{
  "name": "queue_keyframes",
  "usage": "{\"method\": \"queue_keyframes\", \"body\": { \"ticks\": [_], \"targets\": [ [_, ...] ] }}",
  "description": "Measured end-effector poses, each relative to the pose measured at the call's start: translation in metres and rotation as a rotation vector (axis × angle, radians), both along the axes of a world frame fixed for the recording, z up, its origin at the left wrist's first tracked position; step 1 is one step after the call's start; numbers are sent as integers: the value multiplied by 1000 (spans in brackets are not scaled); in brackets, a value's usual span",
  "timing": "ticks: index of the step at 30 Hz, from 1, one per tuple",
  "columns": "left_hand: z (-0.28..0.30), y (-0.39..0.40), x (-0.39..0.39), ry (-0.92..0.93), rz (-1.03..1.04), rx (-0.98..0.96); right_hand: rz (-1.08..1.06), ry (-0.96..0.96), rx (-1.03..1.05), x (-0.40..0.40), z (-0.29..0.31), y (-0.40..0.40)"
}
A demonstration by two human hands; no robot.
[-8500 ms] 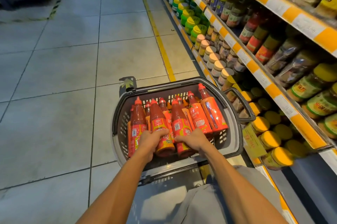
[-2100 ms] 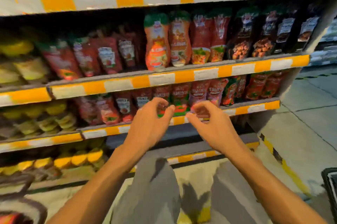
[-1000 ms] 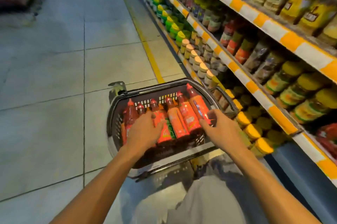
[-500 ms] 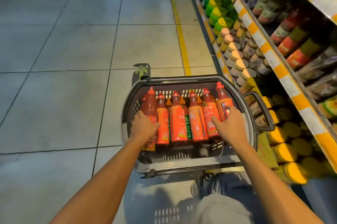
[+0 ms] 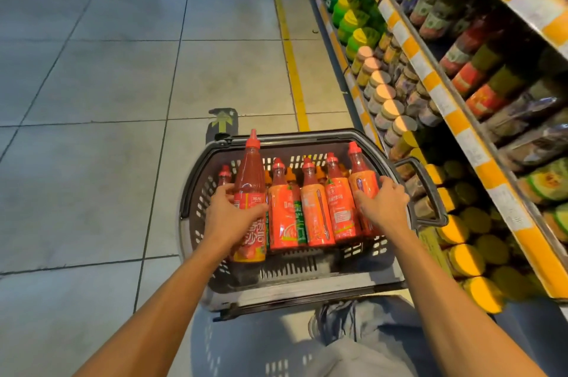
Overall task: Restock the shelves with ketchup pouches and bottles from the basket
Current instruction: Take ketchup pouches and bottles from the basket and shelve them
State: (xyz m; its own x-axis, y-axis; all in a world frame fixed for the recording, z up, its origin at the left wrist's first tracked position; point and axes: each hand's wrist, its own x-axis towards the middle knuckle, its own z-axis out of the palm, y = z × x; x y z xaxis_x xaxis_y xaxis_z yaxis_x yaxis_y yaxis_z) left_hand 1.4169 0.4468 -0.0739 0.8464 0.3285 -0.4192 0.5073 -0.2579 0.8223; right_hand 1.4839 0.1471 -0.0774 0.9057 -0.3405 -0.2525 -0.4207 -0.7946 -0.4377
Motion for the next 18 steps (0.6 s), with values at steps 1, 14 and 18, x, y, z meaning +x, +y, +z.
{"method": "queue_keyframes", "body": {
  "ticks": [1, 14, 18],
  "targets": [
    [3, -5, 4, -2, 11, -64, -5, 12, -6, 2, -2, -2],
    [-3, -47, 15, 83, 39, -346, 61, 135, -61, 2, -15, -13],
    [-5, -47, 12, 93, 32, -344, 83, 135, -100, 6, -18, -17]
  ]
}}
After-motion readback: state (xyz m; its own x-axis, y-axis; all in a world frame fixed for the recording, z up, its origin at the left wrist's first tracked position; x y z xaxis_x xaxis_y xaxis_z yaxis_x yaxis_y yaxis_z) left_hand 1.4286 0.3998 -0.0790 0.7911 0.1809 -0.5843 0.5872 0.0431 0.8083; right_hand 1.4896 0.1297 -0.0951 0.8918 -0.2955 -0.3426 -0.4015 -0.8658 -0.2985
